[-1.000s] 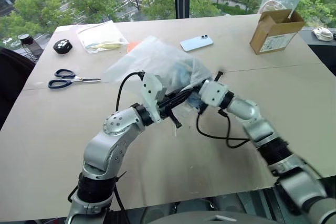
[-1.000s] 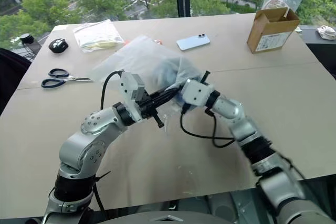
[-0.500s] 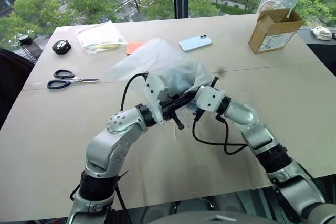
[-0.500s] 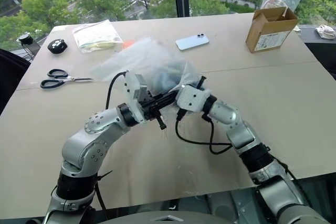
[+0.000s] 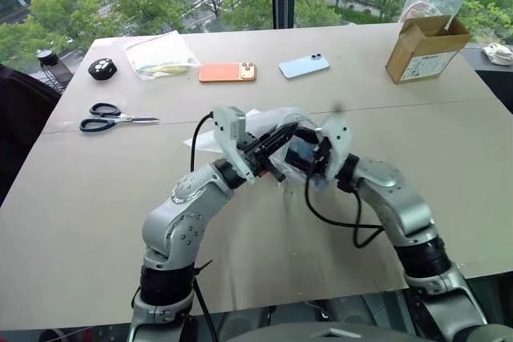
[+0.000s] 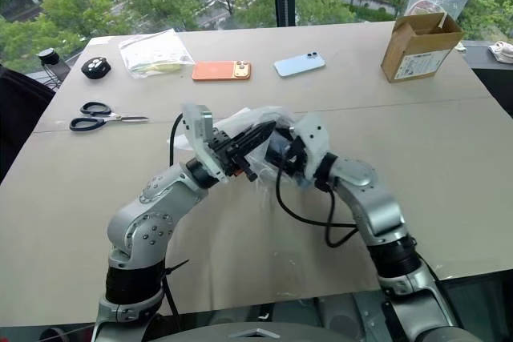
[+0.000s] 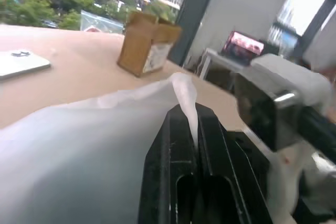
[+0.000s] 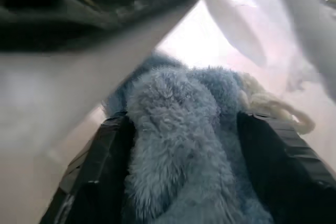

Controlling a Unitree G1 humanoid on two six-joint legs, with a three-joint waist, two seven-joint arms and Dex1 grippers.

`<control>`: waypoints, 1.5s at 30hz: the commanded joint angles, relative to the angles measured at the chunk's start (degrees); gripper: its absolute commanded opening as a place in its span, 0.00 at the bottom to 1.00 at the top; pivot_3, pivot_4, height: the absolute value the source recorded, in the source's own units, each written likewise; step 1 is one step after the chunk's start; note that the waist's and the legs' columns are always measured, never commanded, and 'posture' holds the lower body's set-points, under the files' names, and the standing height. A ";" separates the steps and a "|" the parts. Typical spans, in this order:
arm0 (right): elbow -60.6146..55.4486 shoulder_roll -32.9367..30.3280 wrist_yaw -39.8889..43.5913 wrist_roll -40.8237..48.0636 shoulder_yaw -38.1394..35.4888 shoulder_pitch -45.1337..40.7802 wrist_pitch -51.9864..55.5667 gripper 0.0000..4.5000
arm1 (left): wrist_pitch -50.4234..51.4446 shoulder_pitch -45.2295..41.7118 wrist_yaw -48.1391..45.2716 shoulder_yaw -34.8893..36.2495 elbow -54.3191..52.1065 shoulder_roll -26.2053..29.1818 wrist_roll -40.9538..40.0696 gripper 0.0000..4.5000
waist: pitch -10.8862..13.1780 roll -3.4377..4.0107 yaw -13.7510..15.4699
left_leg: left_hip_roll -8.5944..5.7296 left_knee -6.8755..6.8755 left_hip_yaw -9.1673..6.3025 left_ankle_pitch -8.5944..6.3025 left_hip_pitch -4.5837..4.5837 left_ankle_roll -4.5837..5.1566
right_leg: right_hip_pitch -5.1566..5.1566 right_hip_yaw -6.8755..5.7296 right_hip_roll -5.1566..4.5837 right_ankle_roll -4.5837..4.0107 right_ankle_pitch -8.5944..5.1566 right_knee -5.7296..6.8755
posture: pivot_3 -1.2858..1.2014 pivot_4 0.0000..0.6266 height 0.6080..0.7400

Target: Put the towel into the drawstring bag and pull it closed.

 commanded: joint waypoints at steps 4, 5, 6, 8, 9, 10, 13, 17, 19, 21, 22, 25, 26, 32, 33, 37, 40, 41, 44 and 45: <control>-3.40 -12.03 9.68 2.25 -1.38 1.11 2.49 0.68 | 0.00 1.07 -1.12 -0.67 -1.33 1.46 -1.60 0.00 | 0.01 0.00 0.13 | -0.04 0.02 0.05 0.00 -0.04 0.01 | 0.00 0.00 -0.05 0.00 0.00 -0.01 | 0.52 0.24 0.95; -2.68 -13.55 10.28 1.21 -0.91 1.02 1.92 0.68 | -0.12 1.01 -1.18 -0.76 -1.23 1.51 -1.50 0.00 | 0.01 0.00 0.10 | -0.03 0.04 0.04 0.00 -0.04 0.01 | 0.01 -0.01 -0.04 0.00 0.00 -0.01 | 0.52 0.24 0.95; -1.92 -14.50 10.36 0.40 -0.45 1.01 1.75 0.68 | -0.20 0.99 -1.24 -0.80 -1.16 1.54 -1.47 0.00 | 0.01 0.00 0.02 | -0.03 0.04 0.05 -0.01 -0.02 0.02 | 0.01 0.00 -0.04 0.00 0.00 0.00 | 0.52 0.24 0.95; -0.85 -15.27 9.94 -1.55 0.84 1.01 1.22 0.68 | -0.30 0.91 -1.45 -1.03 -1.06 1.58 -1.41 0.00 | 0.01 0.00 -0.05 | 0.01 0.02 0.04 0.00 -0.01 0.01 | 0.01 -0.01 0.00 0.00 0.00 0.02 | 0.52 0.24 0.95; -0.63 -15.13 9.61 -2.40 1.58 0.95 1.14 0.68 | -0.36 0.88 -1.56 -1.24 -1.04 1.61 -1.31 0.00 | 0.01 0.00 -0.05 | 0.03 0.01 0.04 0.00 -0.01 0.01 | 0.00 -0.01 0.02 0.00 0.00 0.03 | 0.52 0.24 0.95; -0.53 -14.75 9.30 -2.89 2.05 0.89 1.06 0.68 | -0.37 0.86 -1.60 -1.38 -1.05 1.58 -1.29 0.00 | 0.01 0.00 -0.04 | 0.04 0.01 0.03 0.00 -0.01 0.00 | 0.00 0.00 0.02 0.00 0.00 0.03 | 0.52 0.24 0.95; -0.14 -12.43 7.17 -4.46 3.23 0.32 0.80 0.56 | -0.38 1.01 -1.77 -2.01 -1.31 1.48 -1.20 0.00 | 0.02 -0.01 0.03 | 0.03 0.02 0.05 0.00 -0.02 0.00 | 0.00 0.01 0.00 0.00 0.00 0.02 | 0.52 0.24 0.95; 0.37 -10.17 5.27 -5.17 2.48 -0.45 0.75 0.17 | -0.57 1.23 -2.07 -2.40 -1.44 1.89 -0.87 0.00 | 0.02 -0.01 0.16 | 0.00 0.05 0.06 0.00 -0.03 0.00 | 0.01 0.01 -0.03 0.00 0.00 0.01 | 0.52 0.24 0.95; -0.25 -9.19 4.98 -3.74 1.32 -1.05 1.83 0.01 | -0.70 1.36 -2.18 -2.48 -1.48 2.18 -0.82 0.00 | 0.02 -0.01 0.16 | 0.00 0.05 0.05 0.00 -0.03 0.00 | 0.01 0.01 -0.03 0.00 0.00 0.01 | 0.52 0.24 0.95; -1.81 -8.10 5.83 -0.74 0.07 -1.55 3.44 0.01 | -0.87 1.50 -2.33 -2.67 -1.46 2.49 -0.67 0.00 | 0.02 -0.01 0.16 | 0.00 0.04 0.04 0.00 -0.03 0.00 | 0.01 0.00 -0.02 0.00 0.00 0.01 | 0.52 0.24 0.95; -2.83 -7.30 6.25 1.52 -0.79 -1.75 4.89 0.01 | -0.92 1.56 -2.39 -2.75 -1.46 2.57 -0.69 0.00 | 0.02 -0.01 0.16 | 0.00 0.04 0.03 0.00 -0.03 0.00 | 0.01 0.00 -0.03 0.00 0.00 0.01 | 0.52 0.24 0.95; -1.23 1.28 -4.58 6.30 -8.14 -5.77 9.73 0.01 | -1.08 1.75 -2.53 -3.17 -1.52 2.68 -0.71 0.00 | 0.02 -0.01 -0.19 | 0.01 0.02 0.02 0.00 -0.03 0.00 | 0.00 0.03 -0.01 0.00 0.00 0.01 | 0.52 0.24 0.95; 0.27 2.54 -8.41 3.60 -8.54 -6.83 8.95 0.01 | -1.08 1.80 -2.45 -3.20 -1.58 2.58 -0.83 0.00 | 0.02 -0.01 -0.39 | 0.02 0.00 0.04 0.00 -0.01 0.00 | -0.02 0.05 0.00 0.00 0.00 0.03 | 0.52 0.24 0.95; -4.06 0.28 -5.07 5.28 -2.55 -3.53 12.02 0.01 | -1.55 2.01 -3.25 -4.19 -1.84 2.76 -0.51 0.00 | 0.00 -0.02 0.48 | 0.01 -0.03 -0.24 0.00 -0.14 -0.01 | 0.04 -0.10 -0.05 -0.03 0.01 -0.29 | 0.52 0.24 0.95; -0.24 0.61 -8.60 1.69 -3.55 -4.85 9.44 0.01 | -1.64 2.03 -3.36 -4.16 -1.80 2.88 -0.53 0.00 | 0.00 -0.02 -0.07 | 0.00 -0.02 -0.21 0.00 -0.14 -0.01 | 0.05 -0.08 -0.04 -0.03 0.02 -0.28 | 0.52 0.24 0.95; -8.06 0.75 0.78 13.06 -1.98 -4.09 15.58 0.01 | -1.75 1.70 -3.86 -4.20 -1.44 3.26 -0.78 0.00 | 0.03 0.00 0.06 | -0.06 -0.01 0.02 0.00 -0.07 0.00 | -0.01 -0.03 -0.07 -0.03 0.02 -0.07 | 0.52 0.24 0.95; 1.34 3.24 -10.96 3.11 -4.00 -7.09 10.81 0.01 | -1.89 1.17 -4.26 -4.50 -1.32 3.25 -0.97 0.00 | 0.01 -0.03 -0.27 | 0.05 -0.03 -0.11 0.00 -0.06 -0.01 | -0.01 -0.02 0.03 -0.03 0.02 -0.07 | 0.52 0.24 0.95; -0.19 3.75 -9.03 5.56 -3.81 -6.55 11.90 0.01 | -2.01 1.00 -4.16 -4.52 -1.17 3.11 -0.91 0.00 | 0.01 -0.01 -0.24 | 0.05 -0.04 -0.08 0.00 -0.04 -0.01 | -0.03 -0.03 0.04 -0.03 0.02 -0.03 | 0.52 0.24 0.95; -6.36 5.16 -4.59 12.64 -2.81 -4.45 15.41 0.01 | -2.25 0.87 -4.05 -4.51 -0.92 3.04 -0.82 0.00 | 0.01 -0.02 0.11 | 0.02 -0.03 -0.06 0.00 -0.06 -0.01 | -0.04 -0.03 0.00 -0.03 0.02 0.00 | 0.52 0.24 0.95; -4.88 5.21 -6.92 9.81 -3.00 -4.33 13.50 0.01 | -2.25 0.90 -3.88 -4.33 -0.78 3.07 -0.81 0.00 | 0.01 -0.02 0.07 | 0.01 -0.02 -0.07 0.00 -0.08 -0.01 | -0.04 -0.02 -0.03 -0.03 0.02 -0.01 | 0.52 0.24 0.95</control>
